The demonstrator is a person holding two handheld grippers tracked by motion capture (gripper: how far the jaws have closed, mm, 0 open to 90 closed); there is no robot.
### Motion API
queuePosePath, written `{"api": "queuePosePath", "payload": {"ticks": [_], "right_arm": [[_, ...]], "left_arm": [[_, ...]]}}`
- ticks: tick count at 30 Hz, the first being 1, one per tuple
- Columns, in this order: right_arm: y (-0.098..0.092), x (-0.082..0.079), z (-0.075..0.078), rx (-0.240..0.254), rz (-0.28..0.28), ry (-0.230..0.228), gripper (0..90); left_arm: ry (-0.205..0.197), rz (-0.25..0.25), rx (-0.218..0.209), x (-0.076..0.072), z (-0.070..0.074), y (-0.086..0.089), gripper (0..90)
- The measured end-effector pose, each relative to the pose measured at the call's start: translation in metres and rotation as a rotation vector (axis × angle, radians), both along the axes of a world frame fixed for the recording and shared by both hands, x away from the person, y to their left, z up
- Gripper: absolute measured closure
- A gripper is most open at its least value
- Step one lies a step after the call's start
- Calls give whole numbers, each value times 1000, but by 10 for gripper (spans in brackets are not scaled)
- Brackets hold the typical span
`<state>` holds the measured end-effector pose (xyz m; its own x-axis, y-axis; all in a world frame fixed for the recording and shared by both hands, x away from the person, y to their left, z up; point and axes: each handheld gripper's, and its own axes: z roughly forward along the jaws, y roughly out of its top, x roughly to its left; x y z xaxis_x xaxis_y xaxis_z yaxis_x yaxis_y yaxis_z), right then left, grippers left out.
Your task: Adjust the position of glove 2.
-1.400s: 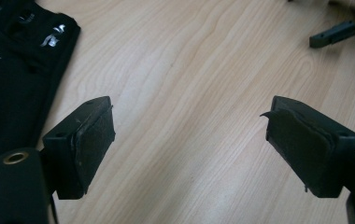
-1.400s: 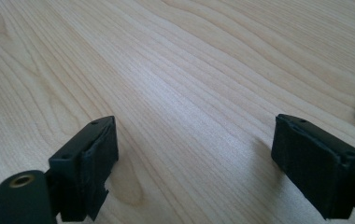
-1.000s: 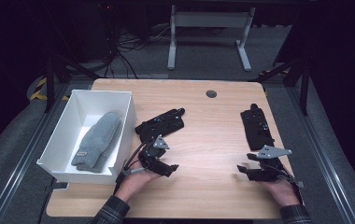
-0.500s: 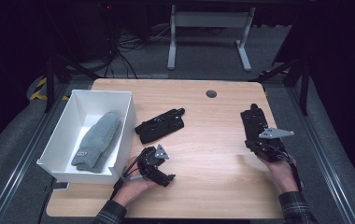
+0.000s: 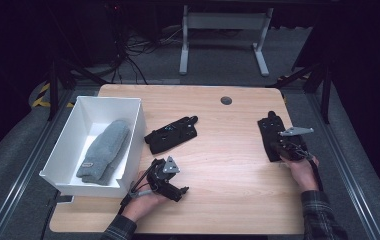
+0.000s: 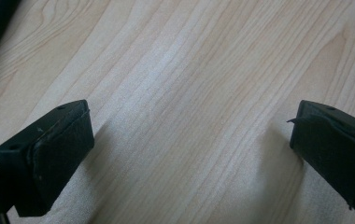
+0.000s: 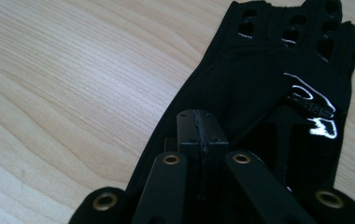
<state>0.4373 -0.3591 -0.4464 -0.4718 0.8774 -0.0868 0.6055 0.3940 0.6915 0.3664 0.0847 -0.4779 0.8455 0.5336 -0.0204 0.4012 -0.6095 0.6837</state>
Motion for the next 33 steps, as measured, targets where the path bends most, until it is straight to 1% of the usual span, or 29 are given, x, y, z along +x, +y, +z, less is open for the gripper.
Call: {"api": "queuePosePath", "payload": {"ticks": [4, 6, 8, 11, 16, 21, 23, 26, 29, 30, 31, 33], "right_arm": [[1, -2, 0, 10, 5, 12, 900], [2, -4, -1, 15, 20, 21, 900], [4, -6, -1, 11, 29, 29, 900], [10, -11, -1, -9, 44, 41, 900], [14, -19, -1, 8, 67, 62, 900], [19, -31, -1, 20, 98, 73, 900], [24, -37, -2, 31, 119, 76, 900], [32, -46, -2, 19, 149, 80, 900], [38, -54, -2, 22, 173, 79, 900], [38, -54, -2, 22, 173, 79, 900], [42, -60, -2, 26, 196, 87, 900], [43, -62, -3, 26, 204, 86, 900]], "left_arm": [[-2, 2, 0, 0, 0, 0, 3], [-1, 6, -2, 0, 0, 0, 6], [-1, 6, -2, 0, 0, 0, 6], [1, 8, -2, 0, 0, 0, 10], [1, 9, -3, 0, 0, 0, 10], [0, 8, -3, 0, 0, 0, 10], [-2, 5, -4, 0, 0, 0, 11], [0, 4, -3, 0, 0, 0, 11], [0, 4, -4, 0, 0, 0, 10], [0, 4, -4, 0, 0, 0, 10], [0, 4, -2, 0, 0, 0, 10], [0, 4, -2, 0, 0, 0, 9]]}}
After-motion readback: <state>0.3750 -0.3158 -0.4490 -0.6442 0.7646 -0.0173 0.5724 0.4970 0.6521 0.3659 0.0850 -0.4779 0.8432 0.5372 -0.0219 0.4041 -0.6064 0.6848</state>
